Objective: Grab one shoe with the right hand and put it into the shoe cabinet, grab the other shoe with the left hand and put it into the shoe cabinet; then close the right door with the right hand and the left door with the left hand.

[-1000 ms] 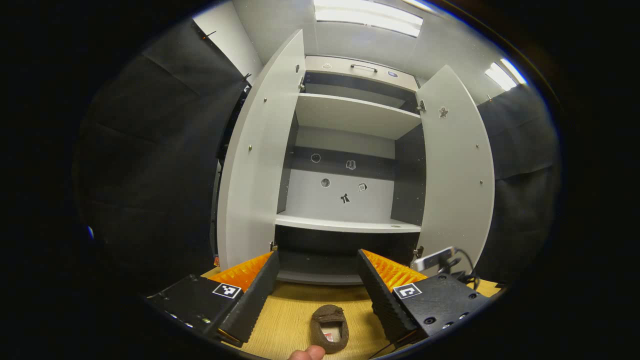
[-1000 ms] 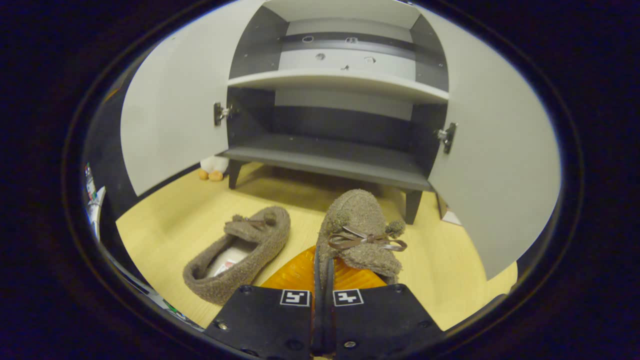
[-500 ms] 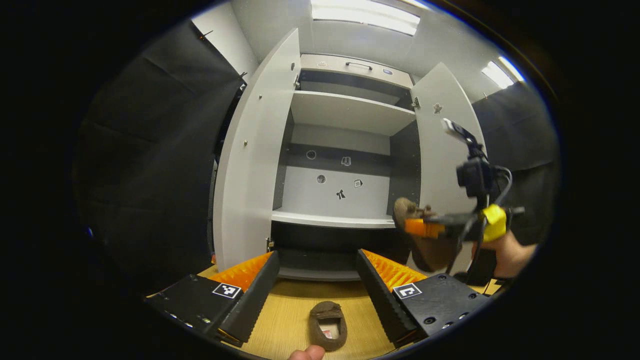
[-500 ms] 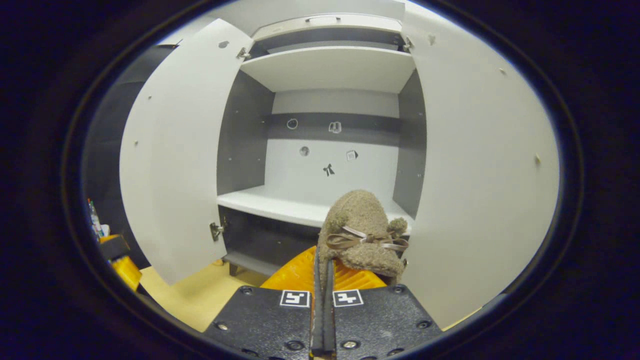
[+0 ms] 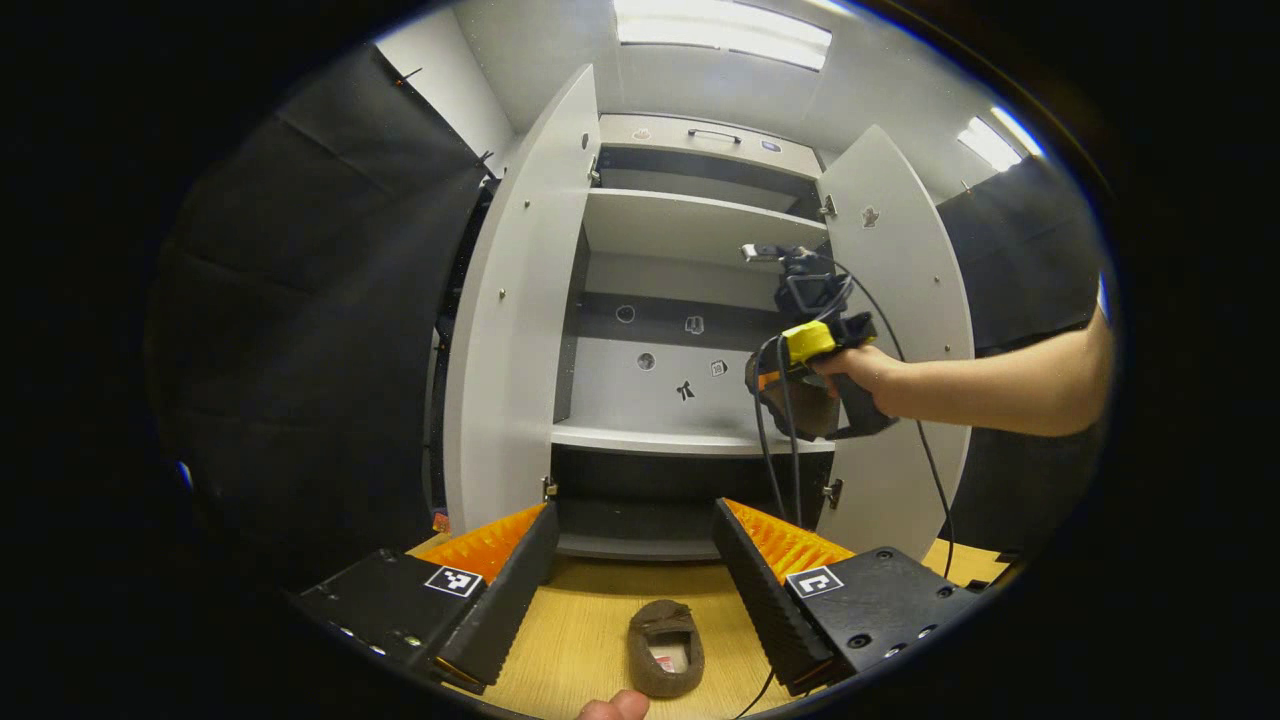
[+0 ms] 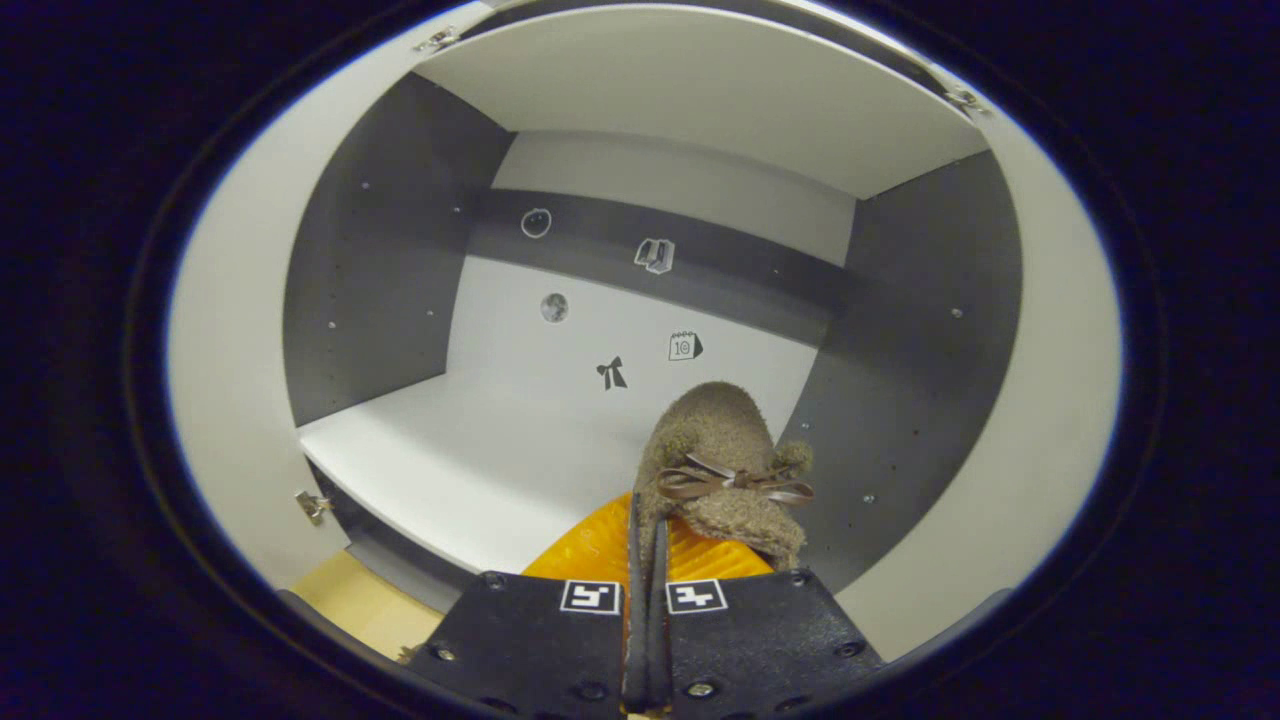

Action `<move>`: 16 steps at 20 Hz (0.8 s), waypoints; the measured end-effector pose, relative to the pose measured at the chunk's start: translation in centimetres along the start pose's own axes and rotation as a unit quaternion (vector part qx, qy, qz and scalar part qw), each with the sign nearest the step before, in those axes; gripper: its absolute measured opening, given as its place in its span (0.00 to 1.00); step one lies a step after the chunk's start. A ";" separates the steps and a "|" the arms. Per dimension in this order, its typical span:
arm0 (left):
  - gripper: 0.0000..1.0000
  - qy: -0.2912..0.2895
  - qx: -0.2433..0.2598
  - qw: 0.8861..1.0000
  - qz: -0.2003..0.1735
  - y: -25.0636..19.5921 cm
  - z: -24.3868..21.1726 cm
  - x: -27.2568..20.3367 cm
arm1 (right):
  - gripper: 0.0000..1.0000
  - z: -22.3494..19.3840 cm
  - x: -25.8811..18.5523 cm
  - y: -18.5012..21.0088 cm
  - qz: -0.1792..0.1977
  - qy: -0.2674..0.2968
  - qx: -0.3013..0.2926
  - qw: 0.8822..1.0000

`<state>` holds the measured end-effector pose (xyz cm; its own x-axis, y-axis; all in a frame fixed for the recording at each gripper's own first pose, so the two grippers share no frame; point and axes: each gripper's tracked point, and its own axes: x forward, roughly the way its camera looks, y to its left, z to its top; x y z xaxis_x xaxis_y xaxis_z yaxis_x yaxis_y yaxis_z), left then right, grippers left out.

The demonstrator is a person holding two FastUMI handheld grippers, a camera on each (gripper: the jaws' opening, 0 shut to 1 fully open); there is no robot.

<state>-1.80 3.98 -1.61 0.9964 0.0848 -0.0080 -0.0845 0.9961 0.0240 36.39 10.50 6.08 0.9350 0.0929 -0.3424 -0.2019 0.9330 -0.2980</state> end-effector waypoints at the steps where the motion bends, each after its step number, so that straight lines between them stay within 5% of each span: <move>1: 0.94 0.005 0.002 1.000 0.005 0.4 -0.3 0.0 | 0.04 0.2 1.1 0.1 0.000 0.017 0.003 1.000; 8: 0.94 0.019 0.000 0.999 0.029 2.2 -1.0 0.0 | 0.04 -2.9 5.8 1.6 0.008 0.111 0.012 0.994; 16: 0.94 0.020 -0.002 0.999 0.037 2.8 -1.2 0.1 | 0.14 -3.5 7.1 1.6 0.002 0.113 0.017 0.993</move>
<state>-1.94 6.86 -2.79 0.9862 0.1590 -0.0459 -0.1581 0.9872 0.0221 41.69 11.43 0.08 0.8442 0.0191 -0.5357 -0.1913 0.9443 -0.2677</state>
